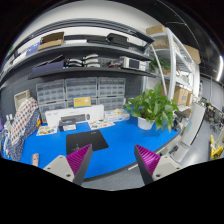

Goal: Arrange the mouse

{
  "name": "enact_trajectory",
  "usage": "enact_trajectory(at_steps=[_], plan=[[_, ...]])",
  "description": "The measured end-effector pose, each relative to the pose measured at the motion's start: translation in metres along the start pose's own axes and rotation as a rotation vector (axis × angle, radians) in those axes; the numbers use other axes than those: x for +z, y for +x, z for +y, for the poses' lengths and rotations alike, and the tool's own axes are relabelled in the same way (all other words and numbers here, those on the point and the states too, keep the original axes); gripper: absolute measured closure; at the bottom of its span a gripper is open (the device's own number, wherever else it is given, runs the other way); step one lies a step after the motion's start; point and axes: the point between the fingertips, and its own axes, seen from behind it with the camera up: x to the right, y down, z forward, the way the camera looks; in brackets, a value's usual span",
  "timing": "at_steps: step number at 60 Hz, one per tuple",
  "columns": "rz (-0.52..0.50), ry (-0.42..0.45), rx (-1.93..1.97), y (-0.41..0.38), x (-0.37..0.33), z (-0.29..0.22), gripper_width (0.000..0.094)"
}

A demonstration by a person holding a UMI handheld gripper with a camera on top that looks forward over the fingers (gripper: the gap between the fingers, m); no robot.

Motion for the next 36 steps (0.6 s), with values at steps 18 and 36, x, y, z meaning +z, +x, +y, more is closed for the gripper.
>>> enact_trajectory(at_steps=[18, 36], plan=[[-0.108, -0.105, -0.035, -0.085, -0.005, 0.106, 0.009], [-0.36, -0.292, -0.16, -0.255, -0.01, 0.221, 0.0084]])
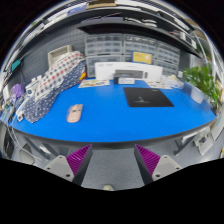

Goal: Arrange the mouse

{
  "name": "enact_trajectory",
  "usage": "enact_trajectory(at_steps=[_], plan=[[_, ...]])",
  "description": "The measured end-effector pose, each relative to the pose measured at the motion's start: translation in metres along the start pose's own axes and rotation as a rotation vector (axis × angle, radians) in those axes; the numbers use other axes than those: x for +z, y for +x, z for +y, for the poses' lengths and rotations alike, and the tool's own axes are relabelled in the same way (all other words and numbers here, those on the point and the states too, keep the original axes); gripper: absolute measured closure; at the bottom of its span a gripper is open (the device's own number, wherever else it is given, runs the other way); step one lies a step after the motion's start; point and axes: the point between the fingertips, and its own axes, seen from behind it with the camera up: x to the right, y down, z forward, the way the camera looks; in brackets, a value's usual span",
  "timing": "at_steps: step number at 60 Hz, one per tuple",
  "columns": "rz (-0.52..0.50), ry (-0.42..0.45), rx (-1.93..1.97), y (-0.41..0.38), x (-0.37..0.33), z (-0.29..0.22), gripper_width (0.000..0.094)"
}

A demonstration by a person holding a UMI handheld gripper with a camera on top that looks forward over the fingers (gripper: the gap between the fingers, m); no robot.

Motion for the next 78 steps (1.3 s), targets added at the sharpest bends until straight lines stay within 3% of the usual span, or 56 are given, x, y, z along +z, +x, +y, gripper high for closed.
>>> enact_trajectory(at_steps=[12, 26, 38, 40, 45, 55, 56, 57, 71, 78], plan=[[-0.115, -0.014, -0.065, -0.091, 0.049, -0.015, 0.0085], [-0.13, -0.005, -0.112, -0.146, 0.108, -0.063, 0.0114], [-0.09, -0.031, -0.124, -0.16, 0.153, -0.085, 0.0254], [-0.097, -0.027, -0.115, -0.164, 0.157, -0.09, 0.0345], [-0.093, -0.046, -0.09, -0.167, 0.162, -0.091, 0.0468], [-0.062, -0.046, -0.064, -0.163, 0.164, -0.092, 0.0584], [-0.06, -0.048, -0.069, -0.163, 0.164, -0.092, 0.0545], [-0.059, -0.048, -0.07, -0.164, 0.164, -0.092, 0.0608], [-0.092, -0.089, -0.087, -0.159, 0.17, -0.101, 0.0635], [-0.111, -0.029, -0.085, -0.139, 0.16, -0.147, 0.0633]])
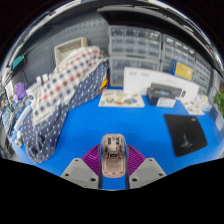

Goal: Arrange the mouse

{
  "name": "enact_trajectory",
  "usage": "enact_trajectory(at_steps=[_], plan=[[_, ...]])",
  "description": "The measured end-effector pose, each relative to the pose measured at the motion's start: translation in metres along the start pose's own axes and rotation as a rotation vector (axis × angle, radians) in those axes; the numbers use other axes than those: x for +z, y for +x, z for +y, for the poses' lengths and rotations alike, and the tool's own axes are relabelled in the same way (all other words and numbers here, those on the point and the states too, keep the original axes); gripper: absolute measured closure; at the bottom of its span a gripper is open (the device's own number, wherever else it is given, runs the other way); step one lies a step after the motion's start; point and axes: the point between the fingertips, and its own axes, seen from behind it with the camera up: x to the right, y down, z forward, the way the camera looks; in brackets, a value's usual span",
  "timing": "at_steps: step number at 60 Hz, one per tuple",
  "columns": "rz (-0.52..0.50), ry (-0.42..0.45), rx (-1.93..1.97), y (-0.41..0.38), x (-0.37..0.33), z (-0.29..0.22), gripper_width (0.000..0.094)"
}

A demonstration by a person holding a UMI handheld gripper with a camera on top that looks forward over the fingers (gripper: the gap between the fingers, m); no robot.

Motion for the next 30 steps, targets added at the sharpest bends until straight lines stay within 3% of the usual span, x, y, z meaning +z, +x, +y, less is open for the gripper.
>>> enact_trajectory(at_steps=[18, 24, 30], plan=[[0.072, 0.258, -0.025, 0.169, -0.065, -0.164, 0.063], [0.119, 0.277, -0.026, 0.244, -0.073, -0.189, 0.063], [0.139, 0.252, 0.009, 0.304, -0.057, -0.183, 0.0632]])
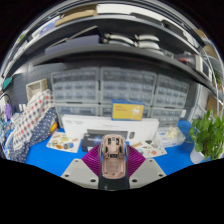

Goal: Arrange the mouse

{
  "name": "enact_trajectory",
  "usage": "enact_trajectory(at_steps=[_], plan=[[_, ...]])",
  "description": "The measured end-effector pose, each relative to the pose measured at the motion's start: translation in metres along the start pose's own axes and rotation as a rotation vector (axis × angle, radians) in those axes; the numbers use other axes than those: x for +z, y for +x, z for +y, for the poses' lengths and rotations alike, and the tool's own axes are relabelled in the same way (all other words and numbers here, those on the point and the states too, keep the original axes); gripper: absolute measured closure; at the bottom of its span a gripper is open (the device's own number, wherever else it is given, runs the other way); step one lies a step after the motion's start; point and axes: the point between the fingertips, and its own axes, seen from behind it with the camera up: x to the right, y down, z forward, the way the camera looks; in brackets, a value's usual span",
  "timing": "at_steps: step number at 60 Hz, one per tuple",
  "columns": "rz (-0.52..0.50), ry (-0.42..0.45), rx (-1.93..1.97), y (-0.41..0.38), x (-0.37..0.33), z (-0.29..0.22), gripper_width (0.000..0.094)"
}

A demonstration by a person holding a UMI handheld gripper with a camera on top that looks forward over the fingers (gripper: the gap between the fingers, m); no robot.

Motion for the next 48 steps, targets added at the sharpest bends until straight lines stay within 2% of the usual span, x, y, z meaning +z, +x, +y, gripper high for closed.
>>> enact_trajectory(at_steps=[12, 28, 38, 43, 48], plan=[[-0.008, -0.179, 0.045, 0.048, 0.057, 0.097, 0.0636], [-0.064, -0.351, 0.037, 0.029, 0.087, 0.191, 0.0629], [-0.05, -0.325, 0.045, 0.028, 0.087, 0.194, 0.0593], [-0.046, -0.328, 0.035, 0.029, 0.086, 0.193, 0.0522], [-0.045, -0.332, 0.047, 0.029, 0.087, 0.193, 0.0493]])
